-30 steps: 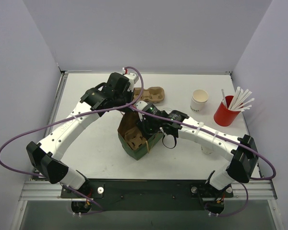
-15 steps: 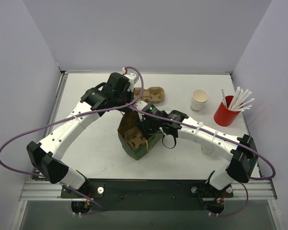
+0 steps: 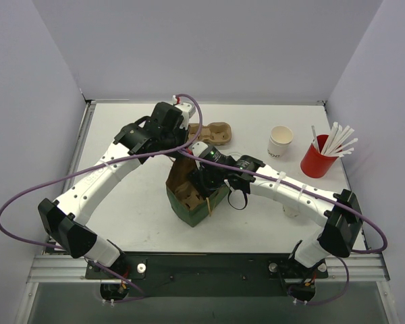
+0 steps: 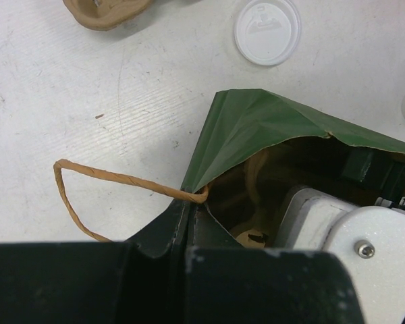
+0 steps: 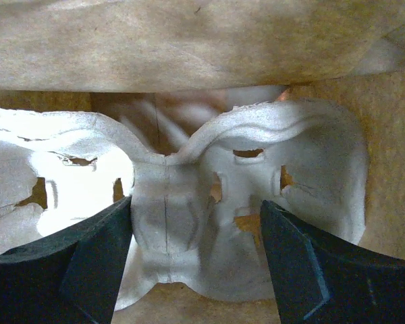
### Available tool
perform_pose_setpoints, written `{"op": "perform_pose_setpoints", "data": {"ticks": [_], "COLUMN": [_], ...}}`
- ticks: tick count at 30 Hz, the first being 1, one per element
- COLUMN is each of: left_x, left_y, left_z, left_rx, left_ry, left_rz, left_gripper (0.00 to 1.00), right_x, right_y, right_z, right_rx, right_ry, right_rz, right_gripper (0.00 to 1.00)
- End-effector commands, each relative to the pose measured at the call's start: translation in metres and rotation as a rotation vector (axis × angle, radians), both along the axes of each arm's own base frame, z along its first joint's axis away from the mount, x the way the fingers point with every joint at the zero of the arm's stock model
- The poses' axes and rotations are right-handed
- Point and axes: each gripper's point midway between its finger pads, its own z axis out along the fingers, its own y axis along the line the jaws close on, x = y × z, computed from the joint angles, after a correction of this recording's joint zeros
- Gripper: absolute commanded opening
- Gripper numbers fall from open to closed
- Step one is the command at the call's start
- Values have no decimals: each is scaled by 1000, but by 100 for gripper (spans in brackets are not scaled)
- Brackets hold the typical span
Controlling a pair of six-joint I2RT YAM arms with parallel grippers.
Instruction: Pack the takeout coffee
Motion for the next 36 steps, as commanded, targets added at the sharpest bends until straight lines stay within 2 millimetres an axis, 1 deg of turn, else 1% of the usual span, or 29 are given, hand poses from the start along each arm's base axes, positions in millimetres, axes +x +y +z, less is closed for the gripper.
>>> {"op": "perform_pose_setpoints", "data": {"ticks": [1, 12, 19, 24, 29, 36], "left_x": [-23, -24, -24, -25, -26, -26], "left_y": [-56, -57, -57, -56, -56, -55], "left_z": [39, 37, 37, 39, 39, 36], "left_rx": [-202, -198, -199, -200, -199, -191], "left_ry": [-10, -7, -5, -6, -3, 7], "left_rz": [-156, -160, -163, -161, -157, -144], "left_gripper": [0, 0, 0, 0, 0, 0], "right_x": [-1, 1, 0, 0, 0, -1], "right_y": [1, 2, 4, 5, 5, 8], "right_z": [-12, 0, 5, 12, 20, 38], "right_rx": [-85, -63, -52, -34, -16, 43], "right_ry": [-12, -32, -30, -36, -41, -41], "right_rz": [48, 43, 45, 46, 34, 25], "right_gripper": [70, 83, 85, 88, 88, 88]}}
